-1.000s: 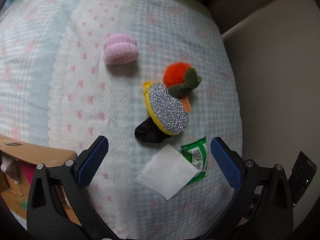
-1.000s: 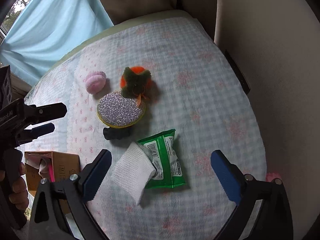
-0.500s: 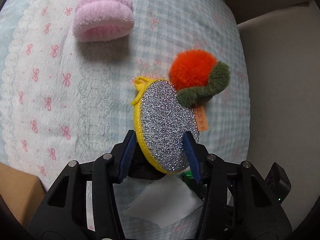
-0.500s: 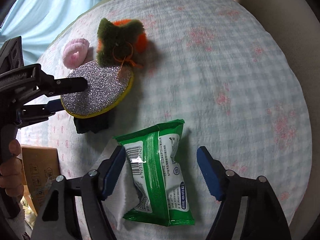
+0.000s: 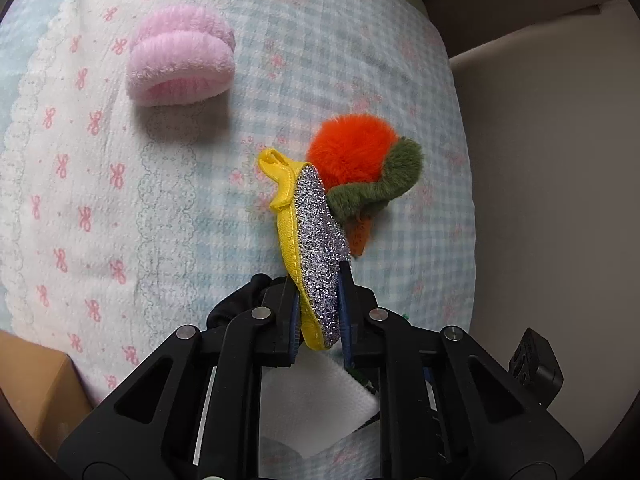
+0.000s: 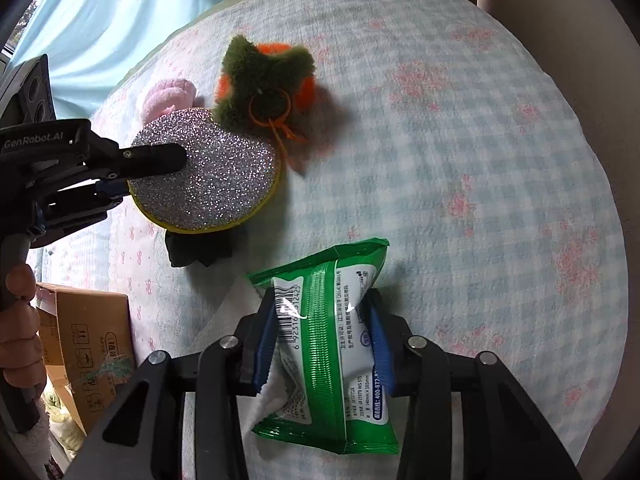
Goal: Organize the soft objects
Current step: 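Grasp the glittery yellow sponge with the left tool while the right grasps the green packet, then carry the sponge and green wipes packet into the box and release both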
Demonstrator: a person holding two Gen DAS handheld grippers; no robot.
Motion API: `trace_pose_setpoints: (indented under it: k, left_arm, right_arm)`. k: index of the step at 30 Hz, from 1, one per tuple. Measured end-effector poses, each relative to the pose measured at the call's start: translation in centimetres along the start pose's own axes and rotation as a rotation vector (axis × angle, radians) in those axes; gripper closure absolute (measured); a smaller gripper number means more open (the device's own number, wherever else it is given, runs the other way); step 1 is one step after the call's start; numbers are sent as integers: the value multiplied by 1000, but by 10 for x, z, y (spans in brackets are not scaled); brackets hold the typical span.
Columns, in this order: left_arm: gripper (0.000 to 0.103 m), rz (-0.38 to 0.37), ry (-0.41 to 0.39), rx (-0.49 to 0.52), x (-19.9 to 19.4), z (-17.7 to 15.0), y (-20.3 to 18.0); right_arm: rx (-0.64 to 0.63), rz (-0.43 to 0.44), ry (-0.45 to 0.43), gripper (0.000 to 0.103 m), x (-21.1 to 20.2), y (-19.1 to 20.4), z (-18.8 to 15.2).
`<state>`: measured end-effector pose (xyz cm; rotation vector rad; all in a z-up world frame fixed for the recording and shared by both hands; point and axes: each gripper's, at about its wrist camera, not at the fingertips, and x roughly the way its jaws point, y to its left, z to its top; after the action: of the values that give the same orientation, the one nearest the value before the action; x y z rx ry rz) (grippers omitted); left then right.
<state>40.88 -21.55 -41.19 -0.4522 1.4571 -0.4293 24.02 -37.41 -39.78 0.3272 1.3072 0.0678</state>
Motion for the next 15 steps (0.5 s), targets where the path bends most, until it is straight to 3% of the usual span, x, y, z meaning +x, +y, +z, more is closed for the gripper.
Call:
trace_pose_setpoints:
  k: [15]
  left_arm:
    - [90,-49,-83,18,-64,-17,-23]
  right_arm:
    - [43,-49,-107,65,-49,-11,0]
